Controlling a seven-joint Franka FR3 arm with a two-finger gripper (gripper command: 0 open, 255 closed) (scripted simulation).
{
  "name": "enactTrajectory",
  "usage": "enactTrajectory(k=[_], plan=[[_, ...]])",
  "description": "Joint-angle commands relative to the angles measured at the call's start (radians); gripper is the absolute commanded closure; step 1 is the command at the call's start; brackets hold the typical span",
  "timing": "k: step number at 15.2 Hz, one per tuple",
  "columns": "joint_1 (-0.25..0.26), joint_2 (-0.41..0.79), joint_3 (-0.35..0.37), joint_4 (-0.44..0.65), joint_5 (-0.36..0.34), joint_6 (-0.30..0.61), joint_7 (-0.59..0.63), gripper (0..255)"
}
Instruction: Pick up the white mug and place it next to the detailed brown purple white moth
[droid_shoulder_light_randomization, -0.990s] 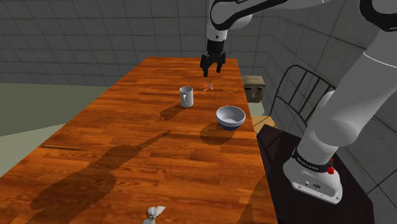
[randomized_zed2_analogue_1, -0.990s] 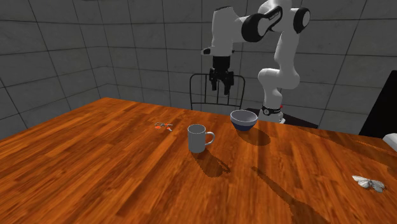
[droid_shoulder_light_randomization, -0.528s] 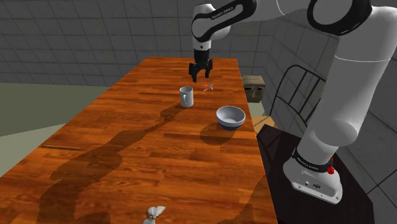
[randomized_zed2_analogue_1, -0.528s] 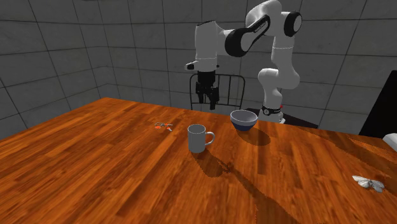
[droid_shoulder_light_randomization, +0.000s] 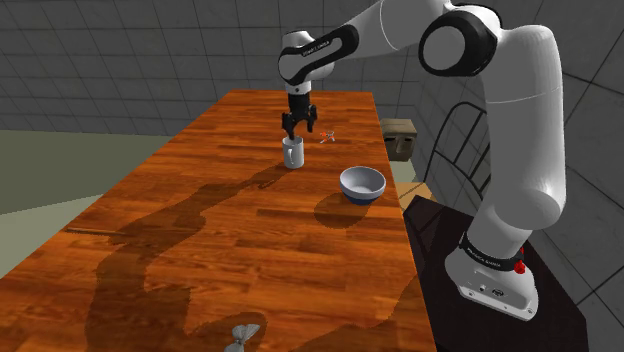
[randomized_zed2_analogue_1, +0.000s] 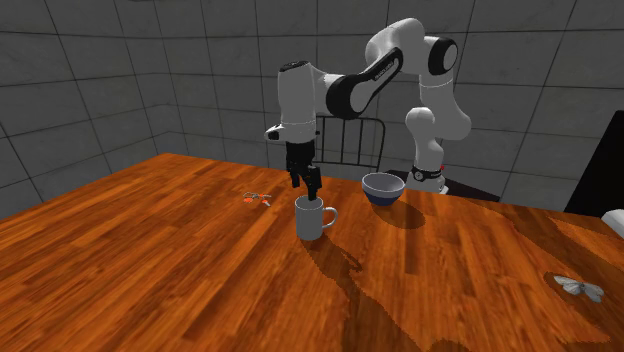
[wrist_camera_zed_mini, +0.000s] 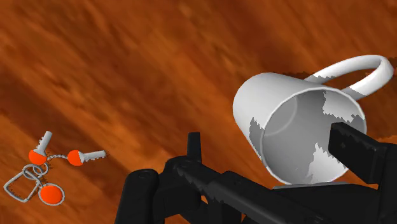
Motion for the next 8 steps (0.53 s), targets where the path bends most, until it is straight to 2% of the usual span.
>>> enactTrajectory(k=[1,8], plan=[[0.000,0.026,0.001,0.012,0.001,0.013,0.000,0],[0.001,0.048,0.003,-0.032,0.004,0.078,-0.002,0]])
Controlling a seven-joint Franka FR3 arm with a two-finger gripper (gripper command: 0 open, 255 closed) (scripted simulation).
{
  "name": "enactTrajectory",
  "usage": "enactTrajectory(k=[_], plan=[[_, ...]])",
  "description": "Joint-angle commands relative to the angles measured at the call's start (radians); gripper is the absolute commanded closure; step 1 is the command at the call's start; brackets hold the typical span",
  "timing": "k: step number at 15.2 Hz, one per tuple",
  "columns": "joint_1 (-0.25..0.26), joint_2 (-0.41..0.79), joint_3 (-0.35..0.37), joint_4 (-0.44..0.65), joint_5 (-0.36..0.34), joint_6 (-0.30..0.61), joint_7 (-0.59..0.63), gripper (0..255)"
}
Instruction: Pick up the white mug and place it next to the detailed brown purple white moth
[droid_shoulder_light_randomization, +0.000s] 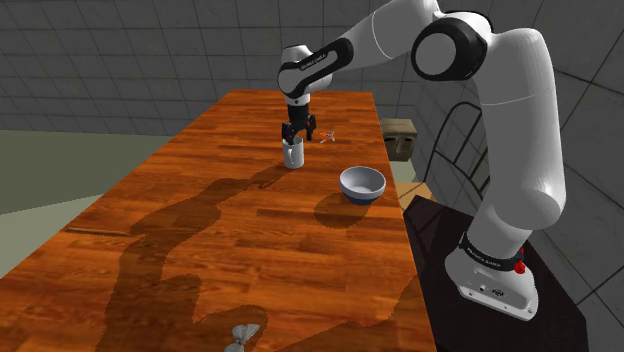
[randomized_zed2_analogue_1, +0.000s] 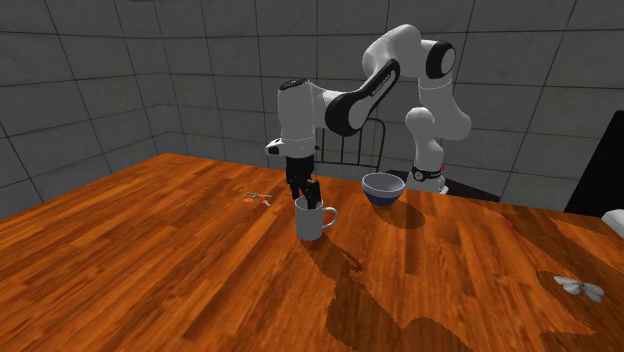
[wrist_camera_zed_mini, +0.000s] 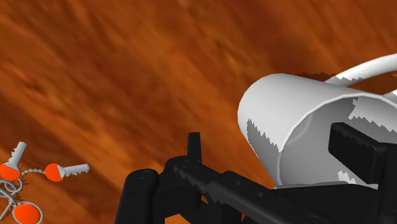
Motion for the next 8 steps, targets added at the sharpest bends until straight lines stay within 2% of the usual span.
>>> enactTrajectory(k=[1,6,7,8], plan=[[-0.001,0.002,0.000,-0.003,0.000,0.006,-0.001,0],[0.000,0.002,0.000,-0.003,0.000,0.006,-0.001,0],[0.000,0.002,0.000,-0.003,0.000,0.006,-0.001,255],[0.000,0.002,0.000,-0.003,0.000,0.006,-0.001,255]])
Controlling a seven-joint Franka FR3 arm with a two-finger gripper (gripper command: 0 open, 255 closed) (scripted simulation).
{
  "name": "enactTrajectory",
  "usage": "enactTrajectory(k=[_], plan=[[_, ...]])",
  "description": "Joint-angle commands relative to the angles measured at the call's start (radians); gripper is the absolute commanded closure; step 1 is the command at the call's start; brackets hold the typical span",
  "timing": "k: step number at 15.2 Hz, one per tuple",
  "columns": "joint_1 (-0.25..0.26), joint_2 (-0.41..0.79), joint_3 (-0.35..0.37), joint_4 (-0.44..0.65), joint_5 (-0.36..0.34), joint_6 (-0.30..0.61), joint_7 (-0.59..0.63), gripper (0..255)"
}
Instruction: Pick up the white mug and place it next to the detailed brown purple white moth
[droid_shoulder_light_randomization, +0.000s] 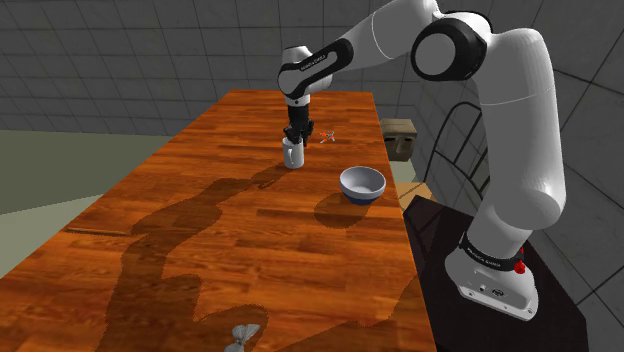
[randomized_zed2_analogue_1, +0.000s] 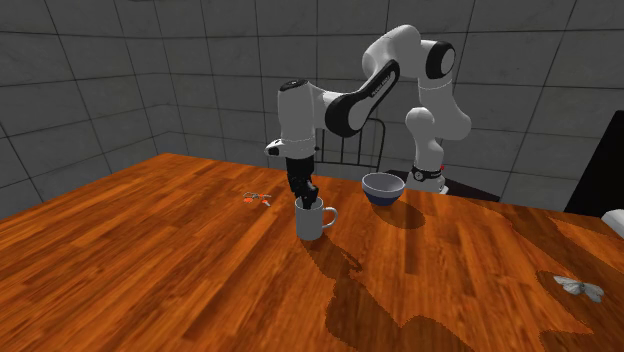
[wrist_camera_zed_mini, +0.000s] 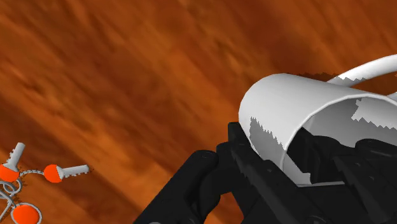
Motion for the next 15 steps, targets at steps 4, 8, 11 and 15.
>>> enactTrajectory(k=[4,8,11,15], plan=[[0.000,0.000,0.000,0.000,0.000,0.000,0.000,255],[0.000,0.000,0.000,0.000,0.000,0.000,0.000,255],[0.000,-0.015,-0.001,0.018,-0.002,-0.033,0.002,255],[0.000,-0.032,-0.002,0.047,-0.005,-0.079,0.004,255]])
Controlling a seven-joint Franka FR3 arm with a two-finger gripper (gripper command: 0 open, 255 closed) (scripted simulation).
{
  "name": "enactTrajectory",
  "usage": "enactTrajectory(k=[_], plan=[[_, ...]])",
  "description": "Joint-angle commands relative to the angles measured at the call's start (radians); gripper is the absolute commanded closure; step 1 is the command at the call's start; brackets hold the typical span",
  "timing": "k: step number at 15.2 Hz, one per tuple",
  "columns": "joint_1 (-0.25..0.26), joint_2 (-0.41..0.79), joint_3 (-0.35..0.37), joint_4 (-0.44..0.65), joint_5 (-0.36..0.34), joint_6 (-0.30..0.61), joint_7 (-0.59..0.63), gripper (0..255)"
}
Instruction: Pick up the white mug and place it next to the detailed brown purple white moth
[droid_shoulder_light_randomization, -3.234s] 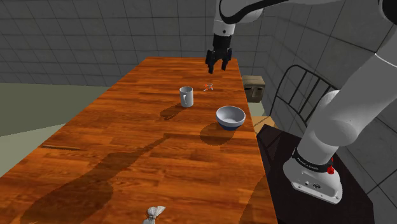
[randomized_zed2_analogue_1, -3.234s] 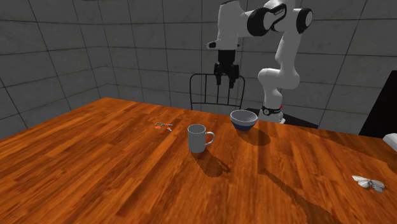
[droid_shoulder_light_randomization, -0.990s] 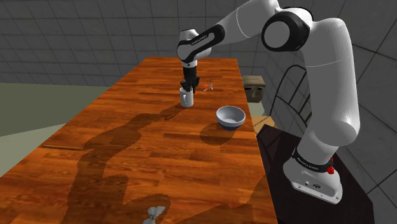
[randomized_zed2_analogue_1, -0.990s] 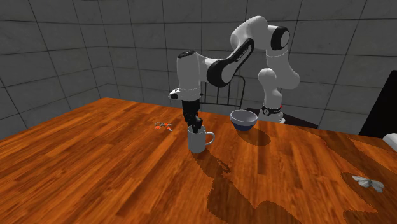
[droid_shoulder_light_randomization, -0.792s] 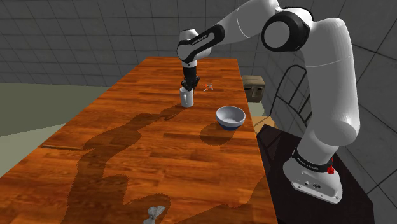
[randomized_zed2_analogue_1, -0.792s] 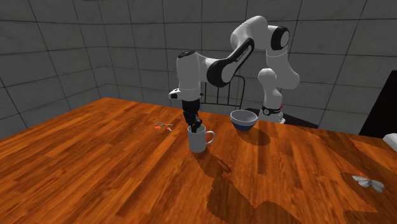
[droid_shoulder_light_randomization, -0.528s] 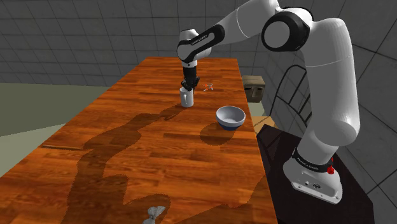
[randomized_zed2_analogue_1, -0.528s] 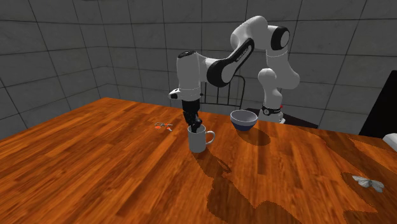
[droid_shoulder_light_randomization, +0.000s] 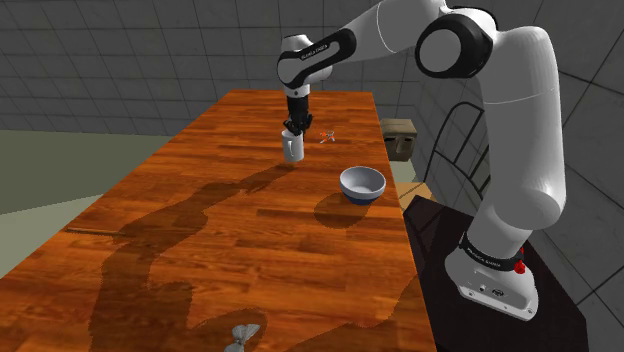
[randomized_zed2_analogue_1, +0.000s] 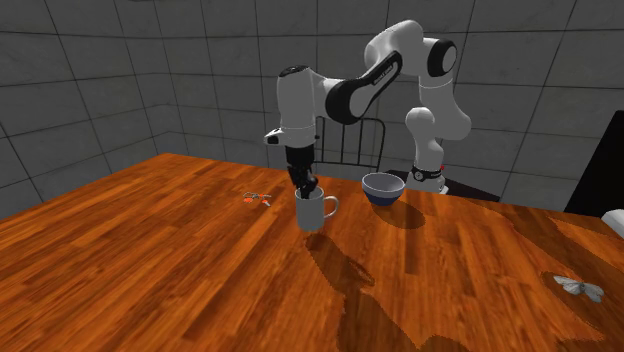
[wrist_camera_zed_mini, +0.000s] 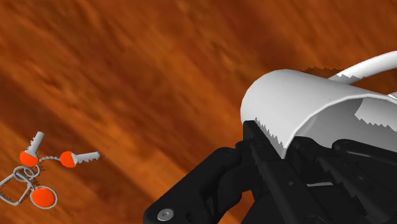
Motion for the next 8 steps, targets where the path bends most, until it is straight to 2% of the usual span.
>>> enactTrajectory(k=[1,8], plan=[[-0.001,-0.008,-0.001,0.016,-0.001,-0.025,0.000,255],[-0.001,-0.030,-0.002,0.079,-0.004,-0.109,0.004,255]])
